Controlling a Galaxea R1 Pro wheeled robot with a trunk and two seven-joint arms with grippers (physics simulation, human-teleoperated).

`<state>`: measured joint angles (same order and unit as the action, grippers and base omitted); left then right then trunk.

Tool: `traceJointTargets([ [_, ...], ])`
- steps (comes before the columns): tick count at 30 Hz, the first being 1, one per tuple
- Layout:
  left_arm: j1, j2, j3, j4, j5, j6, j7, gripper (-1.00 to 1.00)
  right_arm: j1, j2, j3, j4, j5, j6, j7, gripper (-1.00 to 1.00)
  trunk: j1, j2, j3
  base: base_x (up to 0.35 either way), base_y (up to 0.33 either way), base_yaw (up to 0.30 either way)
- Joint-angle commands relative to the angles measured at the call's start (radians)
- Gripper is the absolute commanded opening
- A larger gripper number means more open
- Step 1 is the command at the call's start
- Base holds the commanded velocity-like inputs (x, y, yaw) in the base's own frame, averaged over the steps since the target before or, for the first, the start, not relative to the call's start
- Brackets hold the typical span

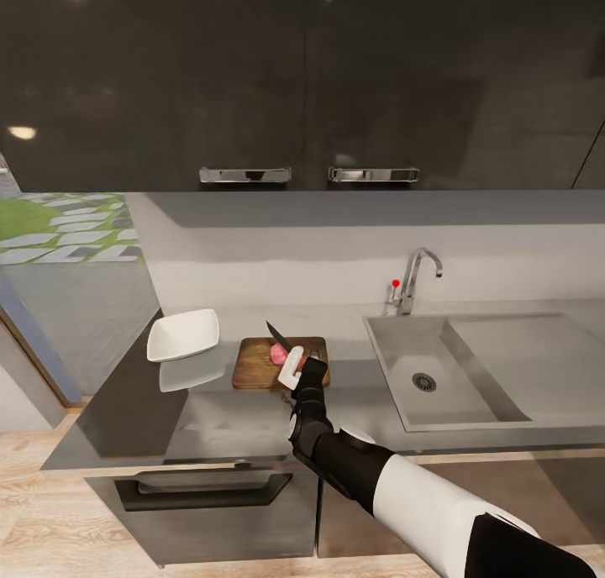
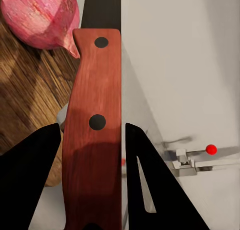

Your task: In the kitchen, take the Vidalia onion out of the sink, dice it on the chopping board with the paring knife, put the diced onion into the bowl on the countertop, then place both the paring knife and the chopping board into the sink.

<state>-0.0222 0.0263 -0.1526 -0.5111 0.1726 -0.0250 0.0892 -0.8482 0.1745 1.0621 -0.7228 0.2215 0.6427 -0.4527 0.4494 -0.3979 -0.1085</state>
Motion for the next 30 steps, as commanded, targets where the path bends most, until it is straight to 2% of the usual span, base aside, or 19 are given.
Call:
traceJointTargets([
  [1, 0.0, 0.001, -0.009, 0.0, 0.01, -0.003, 0.007, 1.0, -0.002, 0.0, 0.004, 0.0, 0.002, 0.006, -0.003, -1.0, 0.001, -0.002, -0.002, 0.0, 0.0, 0.0],
  [15, 0.0, 0.001, -0.008, 0.0, 0.01, -0.003, 0.007, 1.0, -0.002, 0.0, 0.004, 0.0, 0.002, 0.006, -0.003, -1.0, 0.001, -0.002, -0.002, 0.004, 0.0, 0.0],
  [25, 0.0, 0.001, -0.008, 0.0, 0.01, -0.003, 0.007, 1.0, -0.001, 0.0, 0.004, 0.0, 0.002, 0.006, -0.001, -1.0, 0.001, -0.002, -0.002, 0.155, 0.0, 0.0],
  [30, -0.001, 0.001, -0.008, 0.0, 0.01, -0.003, 0.007, 1.0, 0.006, 0.0, 0.004, 0.0, 0.002, 0.007, 0.055, -1.0, 0.001, -0.002, -0.002, 0.018, 0.0, 0.0],
])
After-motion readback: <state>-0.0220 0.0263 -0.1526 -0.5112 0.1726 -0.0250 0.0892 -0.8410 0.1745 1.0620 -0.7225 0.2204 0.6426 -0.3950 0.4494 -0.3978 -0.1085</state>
